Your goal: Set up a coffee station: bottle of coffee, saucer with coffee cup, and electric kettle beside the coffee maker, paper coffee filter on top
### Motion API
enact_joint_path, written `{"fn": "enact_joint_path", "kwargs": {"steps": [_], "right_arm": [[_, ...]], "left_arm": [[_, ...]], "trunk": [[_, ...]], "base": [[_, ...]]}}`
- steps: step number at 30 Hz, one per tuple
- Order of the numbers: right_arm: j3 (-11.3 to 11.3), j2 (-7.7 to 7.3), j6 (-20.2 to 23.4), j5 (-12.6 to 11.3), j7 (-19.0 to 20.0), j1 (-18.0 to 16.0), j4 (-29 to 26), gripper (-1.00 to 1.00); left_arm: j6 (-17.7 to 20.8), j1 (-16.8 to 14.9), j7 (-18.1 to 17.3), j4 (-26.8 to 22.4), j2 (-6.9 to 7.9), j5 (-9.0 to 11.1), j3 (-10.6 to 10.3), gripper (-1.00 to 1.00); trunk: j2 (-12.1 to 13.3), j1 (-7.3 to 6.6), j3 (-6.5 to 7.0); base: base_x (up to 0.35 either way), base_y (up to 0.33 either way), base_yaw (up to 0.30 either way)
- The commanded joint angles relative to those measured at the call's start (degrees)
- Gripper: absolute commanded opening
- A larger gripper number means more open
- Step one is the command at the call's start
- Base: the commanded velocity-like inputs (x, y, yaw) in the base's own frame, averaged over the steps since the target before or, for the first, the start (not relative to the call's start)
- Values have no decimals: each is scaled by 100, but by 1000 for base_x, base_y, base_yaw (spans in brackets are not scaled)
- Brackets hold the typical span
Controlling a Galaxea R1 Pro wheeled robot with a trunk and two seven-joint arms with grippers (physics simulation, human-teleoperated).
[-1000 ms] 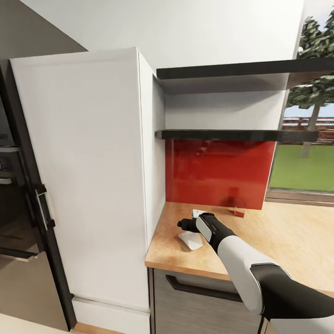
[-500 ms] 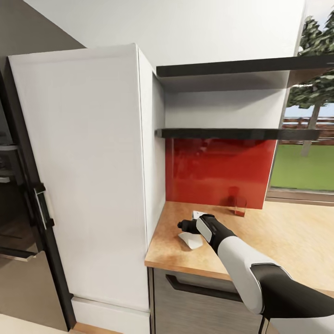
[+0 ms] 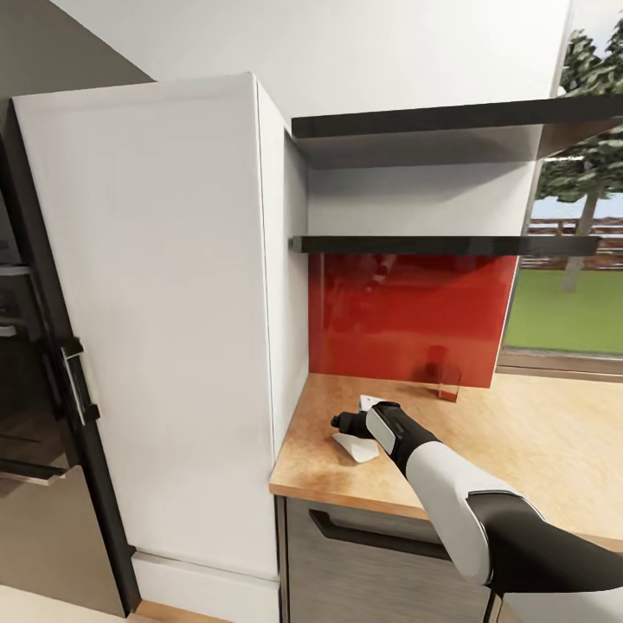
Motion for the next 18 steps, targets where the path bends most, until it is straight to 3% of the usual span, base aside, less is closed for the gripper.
{"fn": "enact_joint_path", "kwargs": {"steps": [1,18], "right_arm": [[-25,4,24,-49,-36,-2,-11,100],[-26,4,23,-49,-36,-2,-10,100]], "left_arm": [[-17,3,8,-10,3,54,-44,100],[-28,3,8,-1,4,56,-46,100]], "trunk": [[-6,1,-8],[-6,1,-8]], "base": [[0,0,0],[50,10,0]]}}
